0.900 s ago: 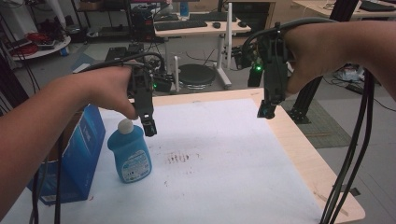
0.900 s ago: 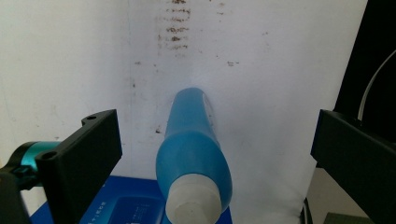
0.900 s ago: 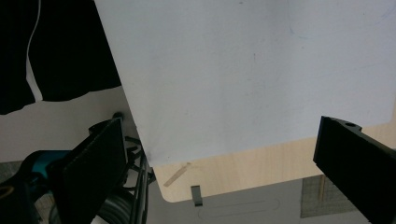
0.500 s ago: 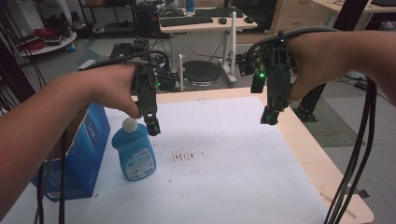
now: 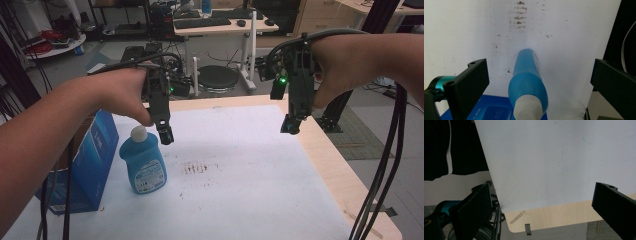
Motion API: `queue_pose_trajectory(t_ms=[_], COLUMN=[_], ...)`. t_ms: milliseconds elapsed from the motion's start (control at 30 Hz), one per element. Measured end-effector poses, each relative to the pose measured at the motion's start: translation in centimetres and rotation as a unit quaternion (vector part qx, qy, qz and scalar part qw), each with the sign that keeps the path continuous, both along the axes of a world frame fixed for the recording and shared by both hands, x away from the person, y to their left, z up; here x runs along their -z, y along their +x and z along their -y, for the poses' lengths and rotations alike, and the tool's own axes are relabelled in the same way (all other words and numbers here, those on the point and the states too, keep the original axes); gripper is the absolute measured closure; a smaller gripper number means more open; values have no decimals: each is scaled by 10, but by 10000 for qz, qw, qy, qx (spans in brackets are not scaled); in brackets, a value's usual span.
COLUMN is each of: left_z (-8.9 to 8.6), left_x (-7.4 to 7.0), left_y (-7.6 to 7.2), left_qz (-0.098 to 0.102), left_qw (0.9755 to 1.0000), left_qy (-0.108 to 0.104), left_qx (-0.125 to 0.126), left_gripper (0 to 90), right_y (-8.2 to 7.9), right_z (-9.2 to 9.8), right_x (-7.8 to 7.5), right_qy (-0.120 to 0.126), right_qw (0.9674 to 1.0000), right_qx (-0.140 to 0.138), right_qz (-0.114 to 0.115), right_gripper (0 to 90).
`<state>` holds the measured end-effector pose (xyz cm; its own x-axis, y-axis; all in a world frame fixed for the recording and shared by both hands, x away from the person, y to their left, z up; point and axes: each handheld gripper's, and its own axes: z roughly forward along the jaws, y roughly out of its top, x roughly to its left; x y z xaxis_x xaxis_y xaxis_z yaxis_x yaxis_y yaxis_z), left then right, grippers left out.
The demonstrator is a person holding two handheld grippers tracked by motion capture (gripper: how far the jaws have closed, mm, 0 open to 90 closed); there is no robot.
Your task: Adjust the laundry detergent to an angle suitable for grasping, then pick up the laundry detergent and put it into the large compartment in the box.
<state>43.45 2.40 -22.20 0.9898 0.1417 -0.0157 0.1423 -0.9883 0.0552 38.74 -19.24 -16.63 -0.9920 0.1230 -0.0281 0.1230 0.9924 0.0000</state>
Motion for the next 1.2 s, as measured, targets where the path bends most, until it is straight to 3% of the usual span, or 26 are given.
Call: queue_pose_trajectory(t_ms=[667,933,1200], left_z=[9,5,-11], left_x=[-8,-13,-22], left_y=[-10,-14,-15], left_qz=[75,87,153], left_qw=[10000,9997,9984], left_qy=[-56,-159,-337], left_qx=[29,-135,-435], left_gripper=[18,18,18], right_y=[-15,-15,-15], right_z=[5,4,0], right_x=[-13,-11,-13], right_qy=[-28,-65,-49], right_qw=[9998,9998,9997], right_qx=[33,-9,3], right_qz=[184,173,246], right_gripper=[17,17,17])
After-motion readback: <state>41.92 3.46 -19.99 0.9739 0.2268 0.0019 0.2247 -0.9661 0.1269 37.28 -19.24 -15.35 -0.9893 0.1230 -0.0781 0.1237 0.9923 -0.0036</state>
